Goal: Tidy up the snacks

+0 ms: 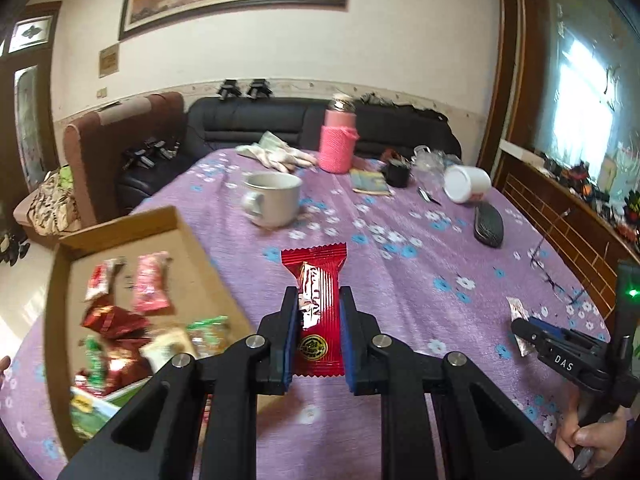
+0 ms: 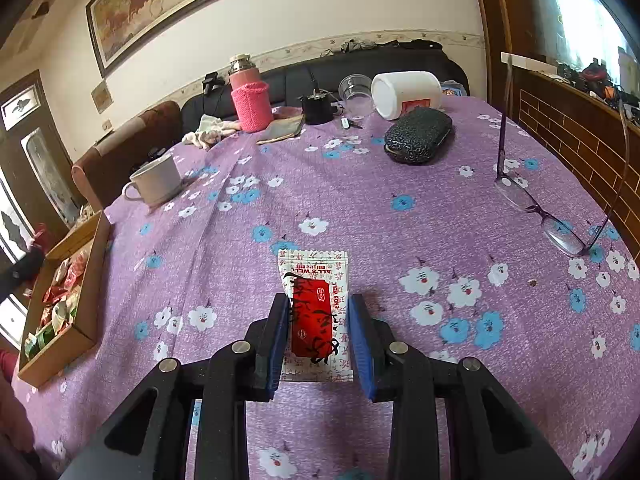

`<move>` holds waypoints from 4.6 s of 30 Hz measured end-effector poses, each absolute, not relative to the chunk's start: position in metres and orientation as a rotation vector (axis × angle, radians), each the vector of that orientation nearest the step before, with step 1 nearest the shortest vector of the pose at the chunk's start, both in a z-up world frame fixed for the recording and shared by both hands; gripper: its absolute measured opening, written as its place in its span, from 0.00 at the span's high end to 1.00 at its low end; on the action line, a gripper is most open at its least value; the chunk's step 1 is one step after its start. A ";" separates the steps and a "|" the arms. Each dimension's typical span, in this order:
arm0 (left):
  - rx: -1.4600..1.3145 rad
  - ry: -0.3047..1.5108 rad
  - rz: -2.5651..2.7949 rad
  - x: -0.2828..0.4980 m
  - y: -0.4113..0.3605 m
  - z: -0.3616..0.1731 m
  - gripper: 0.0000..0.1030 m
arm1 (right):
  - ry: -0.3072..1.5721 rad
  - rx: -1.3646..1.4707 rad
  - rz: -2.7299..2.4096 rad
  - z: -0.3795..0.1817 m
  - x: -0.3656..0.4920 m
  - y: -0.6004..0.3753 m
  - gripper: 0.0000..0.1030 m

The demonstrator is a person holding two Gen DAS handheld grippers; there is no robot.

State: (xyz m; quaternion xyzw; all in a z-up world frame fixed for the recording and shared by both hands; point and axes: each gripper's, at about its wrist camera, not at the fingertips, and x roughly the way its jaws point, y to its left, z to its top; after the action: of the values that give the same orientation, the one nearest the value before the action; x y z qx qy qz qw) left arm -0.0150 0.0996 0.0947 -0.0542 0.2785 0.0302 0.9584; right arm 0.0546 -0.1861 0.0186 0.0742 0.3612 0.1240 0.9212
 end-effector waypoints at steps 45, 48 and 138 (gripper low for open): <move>-0.252 0.694 0.396 -0.054 0.256 0.039 0.82 | 0.838 -0.050 0.777 0.024 0.041 0.123 0.67; -0.244 0.707 0.405 -0.051 0.256 0.037 0.82 | 0.839 -0.055 0.782 0.019 0.040 0.124 0.66; 0.026 0.584 0.708 -0.101 0.207 0.072 0.00 | 0.540 -0.071 0.639 0.050 -0.042 -0.027 0.08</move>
State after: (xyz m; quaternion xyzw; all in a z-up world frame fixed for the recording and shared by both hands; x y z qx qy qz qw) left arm -0.1007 0.2067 0.0721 0.0125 0.2818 0.3417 0.8965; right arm -0.0422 -0.0269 0.0497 -0.0343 0.2621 0.3100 0.9133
